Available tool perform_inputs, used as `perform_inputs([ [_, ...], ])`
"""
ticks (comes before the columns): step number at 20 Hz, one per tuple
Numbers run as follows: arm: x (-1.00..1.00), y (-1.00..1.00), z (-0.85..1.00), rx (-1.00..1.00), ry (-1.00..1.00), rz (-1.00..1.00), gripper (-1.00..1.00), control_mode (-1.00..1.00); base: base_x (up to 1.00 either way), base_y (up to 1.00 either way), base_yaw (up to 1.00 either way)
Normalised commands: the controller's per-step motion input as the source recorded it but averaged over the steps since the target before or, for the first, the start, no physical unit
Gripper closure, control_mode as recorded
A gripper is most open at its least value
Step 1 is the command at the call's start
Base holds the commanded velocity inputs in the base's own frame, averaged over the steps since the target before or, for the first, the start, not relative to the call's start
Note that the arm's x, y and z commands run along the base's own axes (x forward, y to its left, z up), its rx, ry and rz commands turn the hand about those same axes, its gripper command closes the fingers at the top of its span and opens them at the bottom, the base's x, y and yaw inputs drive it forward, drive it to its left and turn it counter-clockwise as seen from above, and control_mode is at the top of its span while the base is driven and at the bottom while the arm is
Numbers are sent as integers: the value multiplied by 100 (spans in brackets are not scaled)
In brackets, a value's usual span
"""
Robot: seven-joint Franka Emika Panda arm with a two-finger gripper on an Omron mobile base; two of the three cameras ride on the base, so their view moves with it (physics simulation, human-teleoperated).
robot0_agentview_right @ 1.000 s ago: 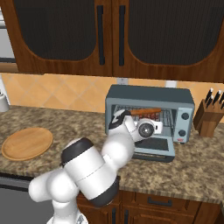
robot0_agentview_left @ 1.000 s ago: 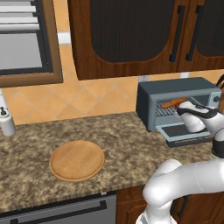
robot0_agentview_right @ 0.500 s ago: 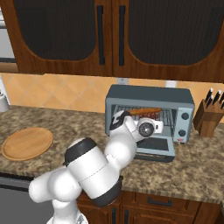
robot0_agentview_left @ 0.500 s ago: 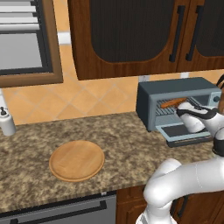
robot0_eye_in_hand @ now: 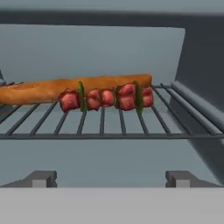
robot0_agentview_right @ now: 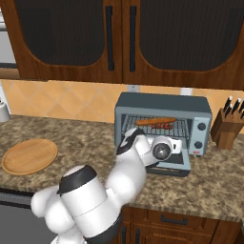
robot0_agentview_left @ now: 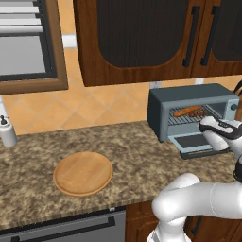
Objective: Pick up the kebab skewer and baguette bread, and place them inside the toaster oven. Close the toaster oven door and start by setting the timer.
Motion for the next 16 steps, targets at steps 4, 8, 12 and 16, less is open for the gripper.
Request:
perform_inputs([
  [4, -59, -36, 16, 0, 3, 0, -100, -100, 0, 0, 0],
  [8, -64, -22, 6, 0, 11, 0, -100, -100, 0, 0, 0],
  [12, -70, -5, 0, 0, 13, 0, -100, -100, 0, 0, 0],
  [16, -69, 0, -19, 0, 8, 1, -100, -100, 0, 0, 0],
])
